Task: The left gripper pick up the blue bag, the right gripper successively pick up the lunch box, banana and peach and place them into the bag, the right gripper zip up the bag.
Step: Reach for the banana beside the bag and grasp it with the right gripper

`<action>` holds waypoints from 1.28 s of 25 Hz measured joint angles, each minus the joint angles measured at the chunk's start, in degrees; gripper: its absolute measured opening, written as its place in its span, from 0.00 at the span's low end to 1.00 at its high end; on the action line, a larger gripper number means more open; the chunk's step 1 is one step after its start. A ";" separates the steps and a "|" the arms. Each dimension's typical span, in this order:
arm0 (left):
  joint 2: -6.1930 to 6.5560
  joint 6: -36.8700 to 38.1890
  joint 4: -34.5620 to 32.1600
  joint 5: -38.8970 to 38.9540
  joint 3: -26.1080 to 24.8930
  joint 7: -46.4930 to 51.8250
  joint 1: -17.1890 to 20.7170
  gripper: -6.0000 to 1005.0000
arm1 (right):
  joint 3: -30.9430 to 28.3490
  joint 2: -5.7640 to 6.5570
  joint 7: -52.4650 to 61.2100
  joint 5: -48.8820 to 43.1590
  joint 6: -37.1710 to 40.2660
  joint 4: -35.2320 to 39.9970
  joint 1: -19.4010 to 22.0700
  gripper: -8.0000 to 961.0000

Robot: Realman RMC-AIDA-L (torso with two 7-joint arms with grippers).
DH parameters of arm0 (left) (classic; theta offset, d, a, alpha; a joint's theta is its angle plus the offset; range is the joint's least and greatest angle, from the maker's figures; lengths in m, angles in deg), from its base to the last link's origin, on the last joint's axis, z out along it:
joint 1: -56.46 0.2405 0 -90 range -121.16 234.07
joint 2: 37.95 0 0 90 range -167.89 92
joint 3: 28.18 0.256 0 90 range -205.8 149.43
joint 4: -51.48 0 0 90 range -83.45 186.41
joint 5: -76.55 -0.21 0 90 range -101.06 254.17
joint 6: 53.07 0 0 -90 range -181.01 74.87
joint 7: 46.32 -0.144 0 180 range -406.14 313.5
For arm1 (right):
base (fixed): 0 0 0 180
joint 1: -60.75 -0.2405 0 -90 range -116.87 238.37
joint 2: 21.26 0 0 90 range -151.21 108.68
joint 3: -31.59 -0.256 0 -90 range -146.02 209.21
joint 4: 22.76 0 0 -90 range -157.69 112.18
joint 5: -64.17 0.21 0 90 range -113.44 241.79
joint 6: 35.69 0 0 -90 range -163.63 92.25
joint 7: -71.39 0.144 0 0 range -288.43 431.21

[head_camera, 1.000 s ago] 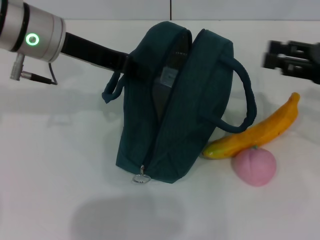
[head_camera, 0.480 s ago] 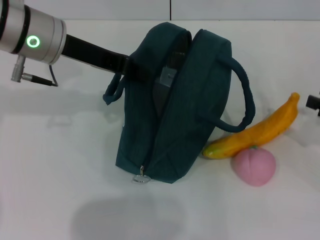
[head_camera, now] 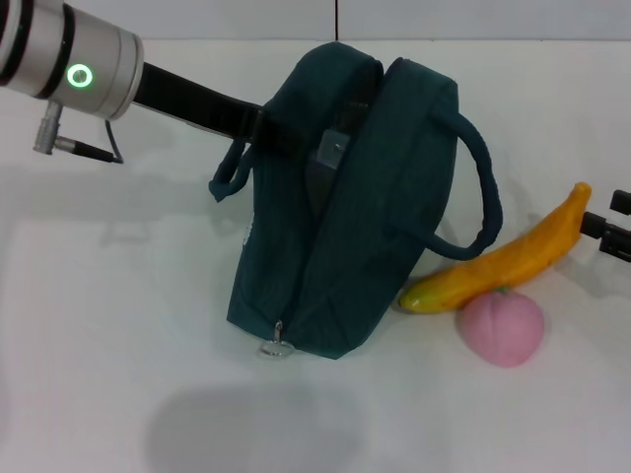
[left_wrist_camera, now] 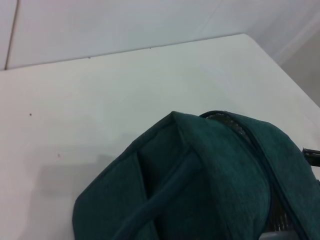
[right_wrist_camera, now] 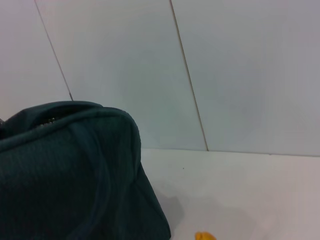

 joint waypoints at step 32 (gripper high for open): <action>-0.04 -0.24 0.94 -0.16 0.24 -0.26 -0.13 0.05 | 0.17 -0.32 -2.24 2.09 -2.88 -7.20 -3.78 0.45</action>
